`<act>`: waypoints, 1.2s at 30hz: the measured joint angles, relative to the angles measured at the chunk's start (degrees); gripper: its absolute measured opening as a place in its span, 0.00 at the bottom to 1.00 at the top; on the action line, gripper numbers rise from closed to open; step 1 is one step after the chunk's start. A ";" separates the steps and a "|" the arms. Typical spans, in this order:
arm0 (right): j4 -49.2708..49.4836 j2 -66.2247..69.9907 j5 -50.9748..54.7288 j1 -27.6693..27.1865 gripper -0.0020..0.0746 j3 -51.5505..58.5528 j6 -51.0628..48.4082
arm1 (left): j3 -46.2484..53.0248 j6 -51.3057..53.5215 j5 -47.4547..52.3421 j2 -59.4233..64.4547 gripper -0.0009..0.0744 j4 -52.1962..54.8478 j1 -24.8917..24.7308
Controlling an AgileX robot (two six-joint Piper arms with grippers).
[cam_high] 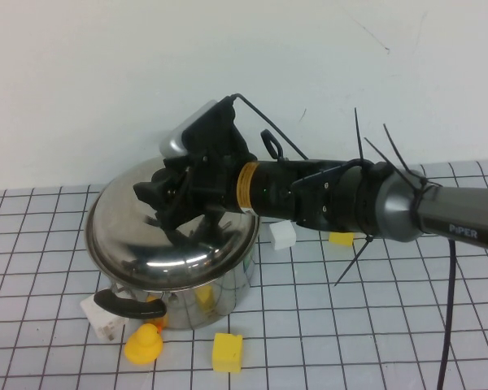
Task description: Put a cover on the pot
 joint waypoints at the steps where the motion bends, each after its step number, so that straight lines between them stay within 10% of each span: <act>1: 0.00 -0.55 0.00 0.04 0.68 0.00 0.00 | 0.00 0.00 0.00 0.00 0.01 0.00 0.00; 8: 0.40 -14.14 4.82 0.13 0.66 5.57 0.00 | 0.00 0.00 0.00 0.00 0.01 0.00 0.00; 23: -12.48 -58.97 9.35 0.03 0.14 41.19 2.81 | 0.00 0.00 0.00 0.00 0.01 0.00 0.00; 36: -17.23 -92.00 14.85 0.03 0.11 64.65 8.35 | 0.00 -0.21 0.09 0.00 0.01 0.00 0.00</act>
